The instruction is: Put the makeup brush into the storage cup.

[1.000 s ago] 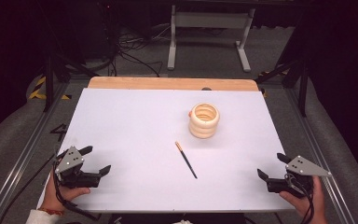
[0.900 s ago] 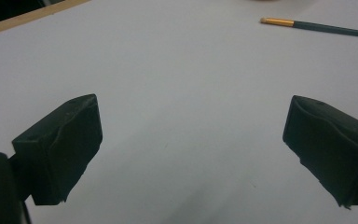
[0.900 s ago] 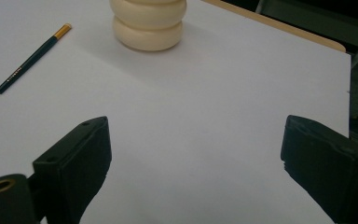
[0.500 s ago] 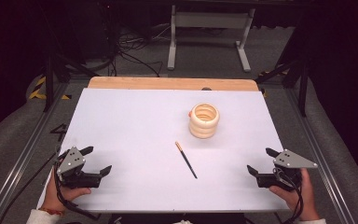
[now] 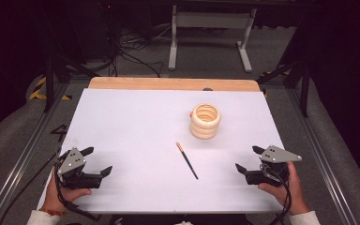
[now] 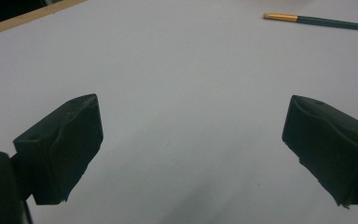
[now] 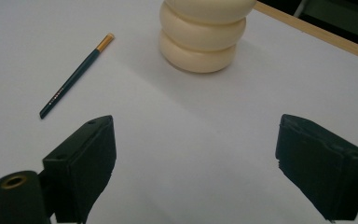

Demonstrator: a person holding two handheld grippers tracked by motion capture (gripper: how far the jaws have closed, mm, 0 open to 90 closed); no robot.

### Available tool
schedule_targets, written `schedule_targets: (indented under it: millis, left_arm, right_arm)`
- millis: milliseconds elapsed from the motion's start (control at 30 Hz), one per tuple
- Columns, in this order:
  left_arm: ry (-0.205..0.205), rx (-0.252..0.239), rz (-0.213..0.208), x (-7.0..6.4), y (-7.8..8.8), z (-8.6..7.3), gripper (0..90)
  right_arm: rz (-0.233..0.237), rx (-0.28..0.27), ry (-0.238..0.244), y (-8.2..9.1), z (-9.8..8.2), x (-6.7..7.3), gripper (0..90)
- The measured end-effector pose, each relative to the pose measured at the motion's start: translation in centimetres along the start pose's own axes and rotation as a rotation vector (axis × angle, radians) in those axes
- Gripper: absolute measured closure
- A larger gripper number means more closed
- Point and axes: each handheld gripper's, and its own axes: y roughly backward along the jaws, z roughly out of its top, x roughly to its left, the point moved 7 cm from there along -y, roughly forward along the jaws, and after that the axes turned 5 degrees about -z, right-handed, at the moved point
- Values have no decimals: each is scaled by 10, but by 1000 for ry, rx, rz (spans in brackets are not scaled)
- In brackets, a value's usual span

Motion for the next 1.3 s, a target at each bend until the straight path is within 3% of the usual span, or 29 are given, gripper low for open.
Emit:
schedule_targets:
  millis: [200,933,1300]
  left_arm:
    - [-7,11,1,-1,-2,-1,56]
    - [-17,14,-8,-3,-3,-1,55]
    - [-21,19,-13,-4,-4,-1,56]
  right_arm:
    - [11,13,12,-8,7,9,159]
    - [151,89,79,-47,37,51,188]
    - [176,120,125,-65,51,67,211]
